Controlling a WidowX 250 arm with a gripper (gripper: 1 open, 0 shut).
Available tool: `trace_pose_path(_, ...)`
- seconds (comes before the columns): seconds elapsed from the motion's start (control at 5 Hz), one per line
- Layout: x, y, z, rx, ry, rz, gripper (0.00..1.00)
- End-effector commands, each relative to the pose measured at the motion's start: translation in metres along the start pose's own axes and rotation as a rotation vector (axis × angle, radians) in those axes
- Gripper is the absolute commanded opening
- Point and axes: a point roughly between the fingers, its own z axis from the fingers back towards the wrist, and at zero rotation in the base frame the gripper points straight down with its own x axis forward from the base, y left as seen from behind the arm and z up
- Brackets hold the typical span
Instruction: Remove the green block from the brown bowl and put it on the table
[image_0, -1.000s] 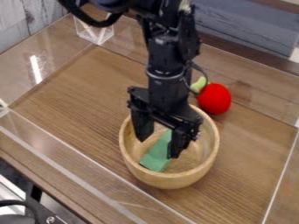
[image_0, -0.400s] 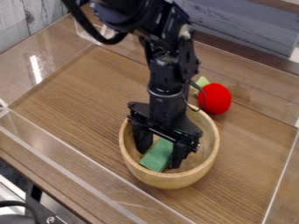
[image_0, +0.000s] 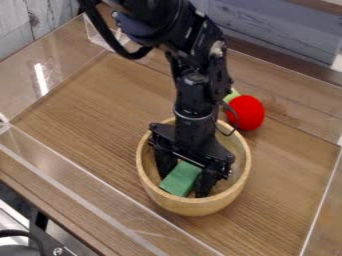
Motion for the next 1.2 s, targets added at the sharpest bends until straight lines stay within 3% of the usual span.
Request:
trace_pose_path(0.0, 0.003, 0.002, 0.003, 0.005, -0.016, 0.010, 1.00)
trace_pose_path(0.2, 0.005, 0.006, 0.004, 0.008, -0.022, 0.030, 1.00)
trace_pose_path(0.6, -0.012, 0.019, 0.008, 0.016, -0.026, -0.024, 1.00)
trace_pose_path(1.0, -0.014, 0.005, 0.012, 0.034, -0.024, 0.030, 1.00)
